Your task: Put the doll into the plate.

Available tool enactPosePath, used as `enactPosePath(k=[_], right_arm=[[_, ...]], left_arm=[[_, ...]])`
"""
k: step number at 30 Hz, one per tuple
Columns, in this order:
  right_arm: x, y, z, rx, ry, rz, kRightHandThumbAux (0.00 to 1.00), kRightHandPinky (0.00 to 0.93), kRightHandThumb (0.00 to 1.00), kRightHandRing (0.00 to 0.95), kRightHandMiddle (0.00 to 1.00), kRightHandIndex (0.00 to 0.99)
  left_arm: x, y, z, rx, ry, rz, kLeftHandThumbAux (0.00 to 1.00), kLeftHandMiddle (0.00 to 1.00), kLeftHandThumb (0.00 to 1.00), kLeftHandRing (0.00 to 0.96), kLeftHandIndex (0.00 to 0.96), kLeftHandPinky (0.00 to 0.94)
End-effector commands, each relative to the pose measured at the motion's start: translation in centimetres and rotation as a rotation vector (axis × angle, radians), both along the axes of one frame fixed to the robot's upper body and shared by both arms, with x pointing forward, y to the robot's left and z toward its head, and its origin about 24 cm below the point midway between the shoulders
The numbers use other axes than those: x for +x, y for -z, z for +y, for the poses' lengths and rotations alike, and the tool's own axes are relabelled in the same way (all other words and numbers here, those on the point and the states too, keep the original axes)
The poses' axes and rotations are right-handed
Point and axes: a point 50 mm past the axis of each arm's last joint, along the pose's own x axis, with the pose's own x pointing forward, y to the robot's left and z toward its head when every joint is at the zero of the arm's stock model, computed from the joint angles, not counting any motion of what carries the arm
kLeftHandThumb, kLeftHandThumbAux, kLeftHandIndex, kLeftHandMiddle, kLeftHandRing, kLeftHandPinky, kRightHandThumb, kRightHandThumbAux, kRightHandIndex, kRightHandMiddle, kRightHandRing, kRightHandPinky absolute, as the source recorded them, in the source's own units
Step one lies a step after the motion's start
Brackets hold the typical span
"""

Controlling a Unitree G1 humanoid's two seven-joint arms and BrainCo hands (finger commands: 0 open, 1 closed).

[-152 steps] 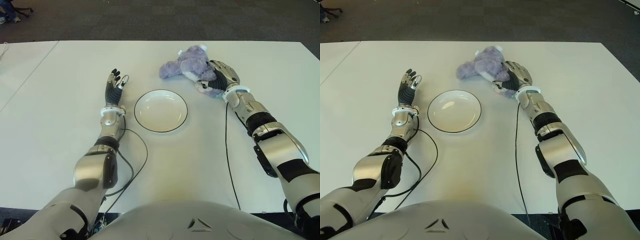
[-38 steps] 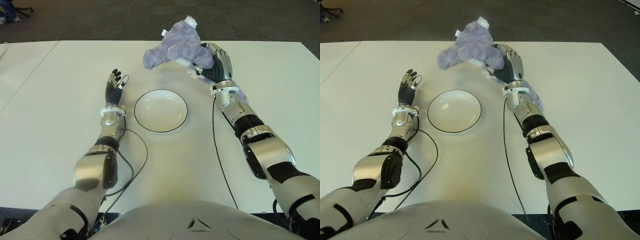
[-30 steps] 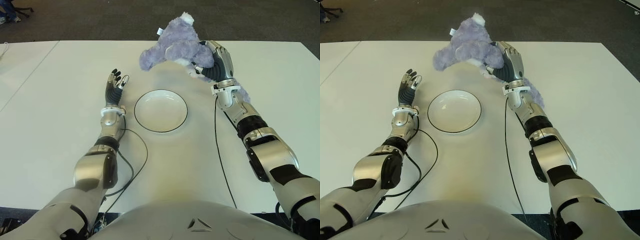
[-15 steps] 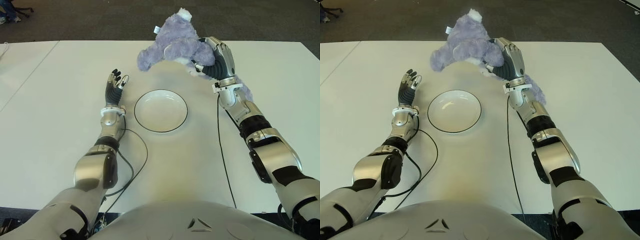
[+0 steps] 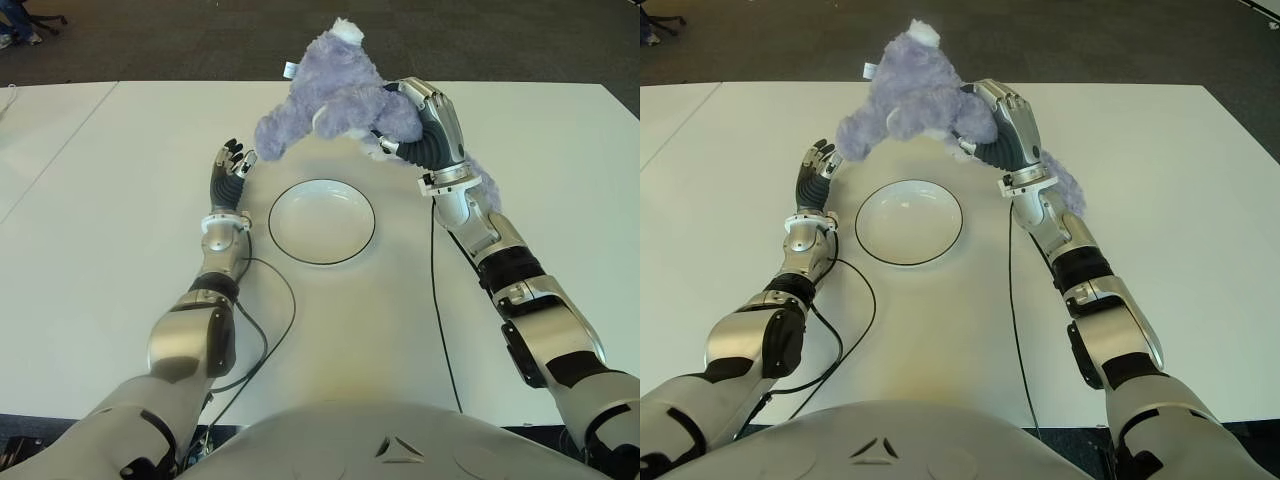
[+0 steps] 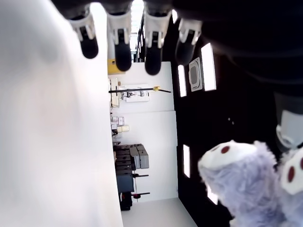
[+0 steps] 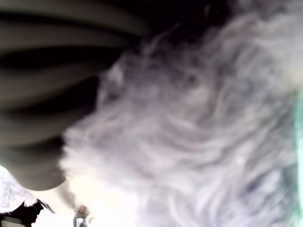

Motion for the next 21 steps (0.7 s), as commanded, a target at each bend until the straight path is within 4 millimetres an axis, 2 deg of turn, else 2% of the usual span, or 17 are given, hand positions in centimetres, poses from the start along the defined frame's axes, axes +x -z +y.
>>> enactPosePath(k=[1, 9, 14, 21], right_arm=[[-1.3, -1.1, 0.5, -0.019, -0.048, -0.072, 0.733, 0.876, 0.416, 0.878, 0.865, 0.749], [-3.0, -1.8, 1.3, -0.051, -0.142, -0.143, 0.726, 0.888, 0.413, 0.884, 0.874, 0.757], [-3.8, -1.8, 1.4, -0.060, -0.183, -0.131, 0.731, 0.880, 0.410, 0.883, 0.878, 0.761], [-5.2, -1.7, 1.8, -0.061, -0.262, -0.090, 0.730, 0.882, 0.419, 0.883, 0.884, 0.763]], left_arm=[[-8.1, 9.5, -1.9, -0.097, -0.026, 0.466, 0.455, 0.164, 0.000, 0.136, 0.140, 0.086], [-8.2, 9.5, -1.9, -0.106, -0.036, 0.468, 0.455, 0.176, 0.000, 0.150, 0.140, 0.085], [-8.2, 9.5, -1.9, -0.112, -0.038, 0.467, 0.453, 0.177, 0.000, 0.157, 0.137, 0.103], [-8.1, 9.5, -1.9, -0.118, -0.041, 0.465, 0.437, 0.176, 0.000, 0.155, 0.135, 0.065]])
